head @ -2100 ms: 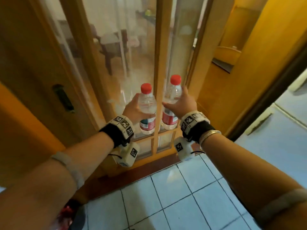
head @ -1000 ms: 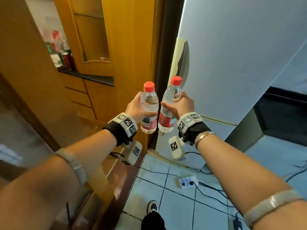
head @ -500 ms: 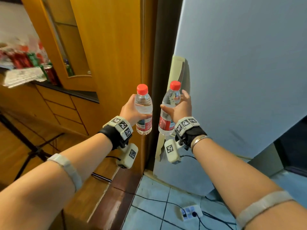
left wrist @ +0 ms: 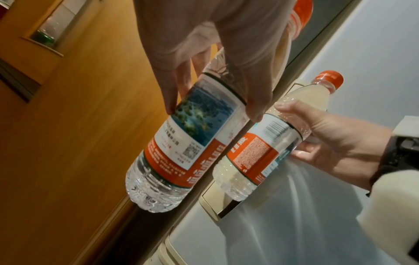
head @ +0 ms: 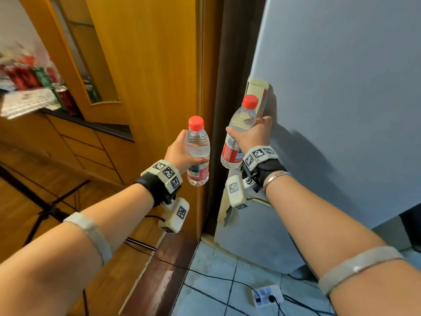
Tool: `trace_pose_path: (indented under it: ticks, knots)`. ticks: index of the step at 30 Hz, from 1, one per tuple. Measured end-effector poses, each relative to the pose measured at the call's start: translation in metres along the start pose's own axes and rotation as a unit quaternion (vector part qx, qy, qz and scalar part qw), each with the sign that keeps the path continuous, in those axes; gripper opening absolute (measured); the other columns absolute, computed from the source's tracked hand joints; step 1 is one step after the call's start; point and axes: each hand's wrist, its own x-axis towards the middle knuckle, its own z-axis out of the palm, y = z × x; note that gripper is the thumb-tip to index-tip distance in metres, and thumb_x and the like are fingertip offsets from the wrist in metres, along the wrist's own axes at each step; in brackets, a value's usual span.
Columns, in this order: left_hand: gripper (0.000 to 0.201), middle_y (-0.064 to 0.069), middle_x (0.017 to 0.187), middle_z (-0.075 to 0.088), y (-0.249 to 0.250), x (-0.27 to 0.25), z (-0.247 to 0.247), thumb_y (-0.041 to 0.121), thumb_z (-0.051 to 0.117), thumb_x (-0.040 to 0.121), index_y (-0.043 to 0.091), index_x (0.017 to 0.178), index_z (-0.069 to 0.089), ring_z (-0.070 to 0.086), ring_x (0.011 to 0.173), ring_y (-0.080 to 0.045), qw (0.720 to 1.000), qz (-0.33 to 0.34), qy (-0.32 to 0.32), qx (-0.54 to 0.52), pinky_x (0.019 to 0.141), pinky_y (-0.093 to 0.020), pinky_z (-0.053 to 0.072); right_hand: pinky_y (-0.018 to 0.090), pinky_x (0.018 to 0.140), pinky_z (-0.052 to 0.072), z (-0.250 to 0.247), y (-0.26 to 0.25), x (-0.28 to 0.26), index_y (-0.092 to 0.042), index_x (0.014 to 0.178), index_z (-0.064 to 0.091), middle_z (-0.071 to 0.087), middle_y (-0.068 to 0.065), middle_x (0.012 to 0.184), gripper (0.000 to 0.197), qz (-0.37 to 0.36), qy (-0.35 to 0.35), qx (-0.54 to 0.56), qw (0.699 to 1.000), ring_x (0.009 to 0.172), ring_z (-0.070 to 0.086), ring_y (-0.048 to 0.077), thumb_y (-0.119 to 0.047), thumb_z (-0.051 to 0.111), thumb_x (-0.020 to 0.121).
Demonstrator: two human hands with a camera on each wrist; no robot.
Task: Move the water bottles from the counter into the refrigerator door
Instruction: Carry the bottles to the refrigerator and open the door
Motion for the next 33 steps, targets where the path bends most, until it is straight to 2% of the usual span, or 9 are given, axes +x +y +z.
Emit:
trace_pose_path:
  ticks: [3, 8, 14, 18, 20, 24, 26, 28, 33]
  knots:
    - [0.071, -0.002, 0.122, 0.060, -0.003, 0.000, 0.001, 0.017, 0.082, 0.064, 0.021, 0.124, 0.042, 0.057, 0.115, -0.021, 1.000, -0.004, 0.002, 0.002, 0.096, -0.045, 0.049, 0.021, 0.078, 0.040, 0.000, 0.000, 0.000, -0.009, 0.116, 0.053, 0.043, 0.005, 0.116, 0.063, -0.023, 0.008, -0.029, 0.999, 0.104, 0.053, 0.019, -0.037, 0.079, 0.066]
    - [0.071, -0.002, 0.122, 0.060, -0.007, -0.004, 0.003, 0.016, 0.082, 0.065, 0.021, 0.124, 0.043, 0.057, 0.114, -0.021, 1.000, -0.010, 0.004, -0.004, 0.096, -0.045, 0.049, 0.022, 0.079, 0.042, -0.003, -0.001, -0.001, -0.010, 0.114, 0.055, 0.044, 0.006, 0.115, 0.062, -0.041, 0.000, -0.043, 0.998, 0.103, 0.055, 0.020, -0.039, 0.079, 0.065]
    - [0.072, -0.003, 0.123, 0.059, -0.005, -0.014, 0.002, 0.017, 0.081, 0.065, 0.020, 0.125, 0.042, 0.057, 0.115, -0.022, 1.000, -0.008, 0.004, -0.003, 0.096, -0.044, 0.049, 0.031, 0.094, 0.047, -0.008, 0.005, -0.035, -0.014, 0.113, 0.054, 0.042, 0.003, 0.116, 0.064, -0.050, -0.002, -0.049, 0.998, 0.108, 0.052, 0.019, -0.043, 0.080, 0.062]
    - [0.070, -0.004, 0.123, 0.059, 0.001, -0.034, -0.004, 0.015, 0.081, 0.067, 0.018, 0.125, 0.042, 0.056, 0.116, -0.022, 1.000, 0.005, 0.001, -0.009, 0.097, -0.042, 0.048, 0.036, 0.099, 0.047, -0.023, 0.001, -0.064, -0.016, 0.112, 0.052, 0.040, 0.003, 0.123, 0.058, -0.029, -0.039, -0.020, 0.999, 0.115, 0.050, 0.021, -0.035, 0.080, 0.066]
    - [0.069, -0.004, 0.123, 0.058, 0.001, -0.048, -0.010, 0.014, 0.080, 0.067, 0.019, 0.125, 0.042, 0.055, 0.115, -0.021, 1.000, 0.012, -0.002, -0.010, 0.094, -0.039, 0.047, 0.039, 0.100, 0.047, -0.030, -0.003, -0.084, -0.019, 0.107, 0.048, 0.044, 0.004, 0.124, 0.053, -0.011, -0.035, 0.026, 0.999, 0.116, 0.051, 0.023, -0.029, 0.082, 0.067]
    - [0.068, -0.003, 0.122, 0.059, -0.002, -0.081, -0.023, 0.013, 0.080, 0.067, 0.020, 0.123, 0.043, 0.056, 0.115, -0.022, 0.999, 0.025, -0.019, -0.014, 0.094, -0.040, 0.047, 0.036, 0.100, 0.046, -0.043, -0.004, -0.133, -0.024, 0.112, 0.040, 0.050, 0.006, 0.128, 0.066, 0.008, 0.045, 0.064, 0.997, 0.116, 0.052, 0.022, -0.024, 0.084, 0.063]
    - [0.068, -0.003, 0.122, 0.059, -0.006, -0.099, -0.030, 0.013, 0.080, 0.068, 0.020, 0.124, 0.043, 0.056, 0.115, -0.023, 0.999, 0.027, -0.027, -0.020, 0.095, -0.042, 0.047, 0.031, 0.095, 0.047, -0.050, -0.006, -0.158, -0.027, 0.100, 0.034, 0.048, 0.007, 0.125, 0.065, 0.000, 0.079, 0.057, 0.995, 0.113, 0.053, 0.023, -0.025, 0.085, 0.060]
    - [0.068, -0.004, 0.122, 0.059, -0.010, -0.116, -0.037, 0.013, 0.079, 0.068, 0.020, 0.124, 0.042, 0.056, 0.115, -0.023, 0.999, 0.029, -0.034, -0.021, 0.096, -0.043, 0.047, 0.024, 0.087, 0.044, -0.056, -0.010, -0.183, -0.027, 0.095, 0.032, 0.049, 0.008, 0.124, 0.061, 0.002, 0.057, 0.040, 0.998, 0.109, 0.056, 0.021, -0.026, 0.084, 0.062]
    - [0.066, -0.005, 0.121, 0.059, -0.017, -0.152, -0.053, 0.013, 0.080, 0.067, 0.019, 0.122, 0.044, 0.056, 0.114, -0.024, 0.999, 0.031, -0.040, -0.016, 0.097, -0.044, 0.047, 0.031, 0.091, 0.049, -0.059, -0.029, -0.230, -0.018, 0.110, 0.051, 0.060, 0.002, 0.117, 0.052, 0.026, 0.008, 0.040, 0.999, 0.107, 0.058, 0.019, -0.029, 0.080, 0.068]
